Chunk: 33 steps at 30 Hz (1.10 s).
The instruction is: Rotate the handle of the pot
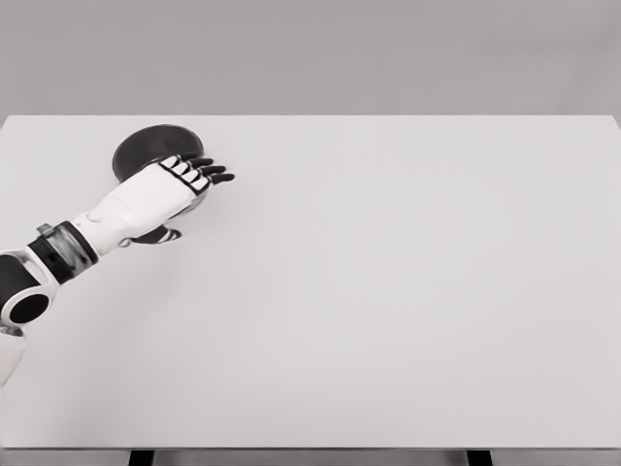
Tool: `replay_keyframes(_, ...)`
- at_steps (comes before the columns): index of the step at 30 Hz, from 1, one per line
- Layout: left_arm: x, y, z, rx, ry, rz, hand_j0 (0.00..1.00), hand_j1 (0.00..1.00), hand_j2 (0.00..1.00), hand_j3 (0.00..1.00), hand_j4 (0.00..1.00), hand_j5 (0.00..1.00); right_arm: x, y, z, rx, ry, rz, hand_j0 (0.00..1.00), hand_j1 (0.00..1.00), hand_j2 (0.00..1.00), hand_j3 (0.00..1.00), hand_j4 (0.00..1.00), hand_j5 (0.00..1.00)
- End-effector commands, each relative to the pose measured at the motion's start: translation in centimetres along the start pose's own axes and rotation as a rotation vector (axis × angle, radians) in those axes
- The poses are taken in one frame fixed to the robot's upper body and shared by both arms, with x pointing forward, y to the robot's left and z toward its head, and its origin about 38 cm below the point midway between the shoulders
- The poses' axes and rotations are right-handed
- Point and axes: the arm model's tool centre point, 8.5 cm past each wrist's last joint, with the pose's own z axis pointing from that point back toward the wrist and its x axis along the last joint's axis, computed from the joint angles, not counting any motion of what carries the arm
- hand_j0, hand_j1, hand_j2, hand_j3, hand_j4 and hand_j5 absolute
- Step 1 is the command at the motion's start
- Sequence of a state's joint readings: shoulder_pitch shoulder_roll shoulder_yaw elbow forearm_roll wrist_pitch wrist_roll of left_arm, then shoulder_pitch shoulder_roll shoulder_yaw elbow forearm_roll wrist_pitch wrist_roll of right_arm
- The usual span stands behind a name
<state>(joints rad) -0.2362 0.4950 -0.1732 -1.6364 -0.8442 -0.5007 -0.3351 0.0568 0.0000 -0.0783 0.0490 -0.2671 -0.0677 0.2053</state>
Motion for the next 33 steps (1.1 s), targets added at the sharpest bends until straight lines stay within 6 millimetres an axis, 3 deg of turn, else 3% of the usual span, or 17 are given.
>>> replay_keyframes(1,-0.2,0.0,0.1,-0.005,0.011,-0.012,1.00,1.00,1.00,1.00,1.00,1.00,0.0,0.0,0.0,0.000,0.000,0.000,1.00,1.00,1.00,1.00,1.00,1.00)
replay_keyframes(33,-2.7,0.0,1.3,-0.058,0.136,-0.098,1.00,1.00,1.00,1.00,1.00,1.00,0.0,0.0,0.0,0.000,-0.001,0.000,1.00,1.00,1.00,1.00,1.00,1.00)
